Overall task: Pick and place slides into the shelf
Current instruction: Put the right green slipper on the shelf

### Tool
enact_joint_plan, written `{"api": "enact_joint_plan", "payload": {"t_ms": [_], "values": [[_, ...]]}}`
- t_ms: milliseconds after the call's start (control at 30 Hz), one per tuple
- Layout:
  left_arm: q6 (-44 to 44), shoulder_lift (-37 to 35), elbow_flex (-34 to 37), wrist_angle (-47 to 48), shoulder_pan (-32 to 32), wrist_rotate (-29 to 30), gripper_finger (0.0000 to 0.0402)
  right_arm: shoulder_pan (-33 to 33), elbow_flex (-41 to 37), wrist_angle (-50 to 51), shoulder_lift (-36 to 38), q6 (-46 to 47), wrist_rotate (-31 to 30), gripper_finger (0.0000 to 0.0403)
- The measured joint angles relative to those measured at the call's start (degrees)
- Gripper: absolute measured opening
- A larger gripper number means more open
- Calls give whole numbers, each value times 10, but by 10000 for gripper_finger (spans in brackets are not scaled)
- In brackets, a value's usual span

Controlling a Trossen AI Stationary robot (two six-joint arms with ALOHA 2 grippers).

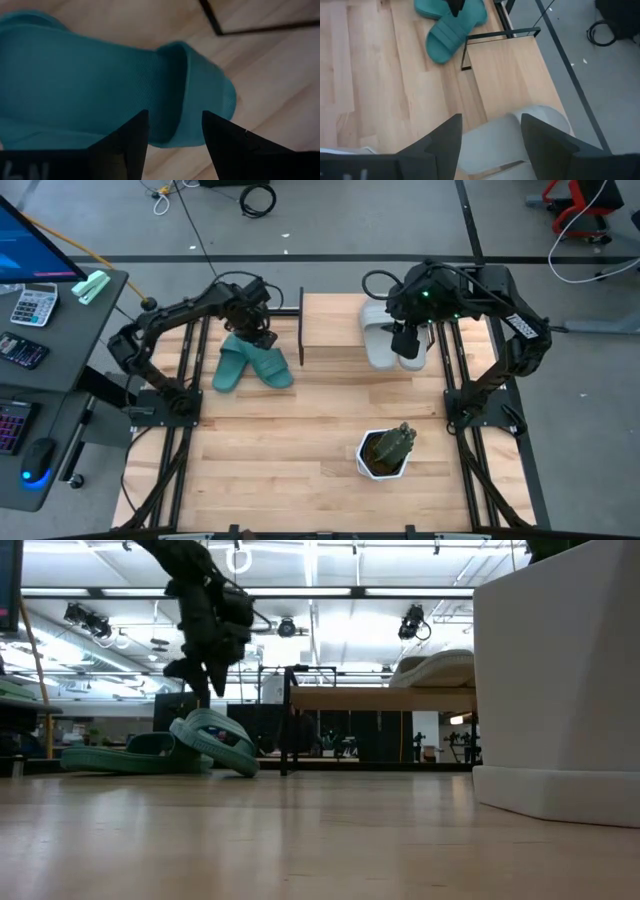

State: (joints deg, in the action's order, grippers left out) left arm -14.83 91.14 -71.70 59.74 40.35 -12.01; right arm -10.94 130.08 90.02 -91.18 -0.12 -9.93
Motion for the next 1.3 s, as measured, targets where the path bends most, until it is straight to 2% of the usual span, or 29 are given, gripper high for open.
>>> {"api": "enact_joint_plan", "payload": {"t_ms": [233,500,600,733,900,1133,1300], "values": [[23,50,0,7,-11,-27,191,0,0,0,0,3,0,210],[27,65,0,5,-21,-44,178,0,0,0,0,6,0,210],[27,65,0,3,-20,-35,136,0,0,0,0,6,0,210],[34,65,0,12,-16,-21,28,0,0,0,0,6,0,210],[51,55,-6,38,-16,-10,11,0,0,0,0,6,-1,210],[50,11,-75,109,-16,24,11,0,0,0,0,5,-1,205],[50,-18,-183,171,-13,41,10,-1,0,0,0,4,-1,197]]}}
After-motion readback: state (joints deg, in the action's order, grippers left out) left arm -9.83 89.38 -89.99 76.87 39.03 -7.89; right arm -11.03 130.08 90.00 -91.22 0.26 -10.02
